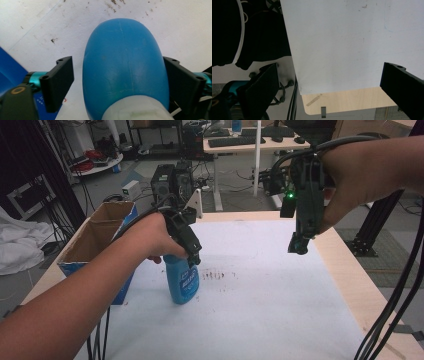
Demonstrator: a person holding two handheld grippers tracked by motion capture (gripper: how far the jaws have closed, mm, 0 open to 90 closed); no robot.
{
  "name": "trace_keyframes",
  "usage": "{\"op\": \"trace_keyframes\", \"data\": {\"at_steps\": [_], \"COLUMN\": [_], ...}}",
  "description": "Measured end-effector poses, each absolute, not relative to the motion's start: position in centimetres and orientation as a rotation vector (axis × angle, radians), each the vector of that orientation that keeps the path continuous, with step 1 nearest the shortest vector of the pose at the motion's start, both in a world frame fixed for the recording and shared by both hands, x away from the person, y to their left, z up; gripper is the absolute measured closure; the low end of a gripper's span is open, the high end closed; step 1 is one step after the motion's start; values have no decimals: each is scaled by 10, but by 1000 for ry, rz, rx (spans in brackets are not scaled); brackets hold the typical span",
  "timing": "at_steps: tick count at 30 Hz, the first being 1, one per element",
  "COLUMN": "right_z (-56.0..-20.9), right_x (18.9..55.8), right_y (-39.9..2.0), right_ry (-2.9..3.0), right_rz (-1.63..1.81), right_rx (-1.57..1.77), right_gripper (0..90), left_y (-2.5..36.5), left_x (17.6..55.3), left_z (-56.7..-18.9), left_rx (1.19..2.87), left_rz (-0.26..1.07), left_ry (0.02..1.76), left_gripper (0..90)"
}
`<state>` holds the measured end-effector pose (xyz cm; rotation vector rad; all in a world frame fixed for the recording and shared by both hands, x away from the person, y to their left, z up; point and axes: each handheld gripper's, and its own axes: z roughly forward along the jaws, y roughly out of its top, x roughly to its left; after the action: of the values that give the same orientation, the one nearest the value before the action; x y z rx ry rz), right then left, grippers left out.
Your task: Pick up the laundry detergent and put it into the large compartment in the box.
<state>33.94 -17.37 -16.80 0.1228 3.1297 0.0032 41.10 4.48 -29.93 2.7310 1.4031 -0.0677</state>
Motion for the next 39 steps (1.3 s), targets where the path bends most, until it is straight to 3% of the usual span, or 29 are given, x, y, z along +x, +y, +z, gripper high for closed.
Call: {"op": "trace_keyframes", "data": {"at_steps": [14, 39], "right_z": [-169, -169], "right_x": [340, 340], "right_y": [-172, -171], "right_ry": [3128, 3126], "right_rz": [5, -2], "right_rx": [114, 115], "right_gripper": [16, 16], "left_y": [45, 41], "left_x": [411, 408], "left_z": [-300, -300], "left_rx": [2758, 2758], "left_rz": [-62, -56], "left_ry": [1407, 1437], "left_gripper": [279, 373]}}
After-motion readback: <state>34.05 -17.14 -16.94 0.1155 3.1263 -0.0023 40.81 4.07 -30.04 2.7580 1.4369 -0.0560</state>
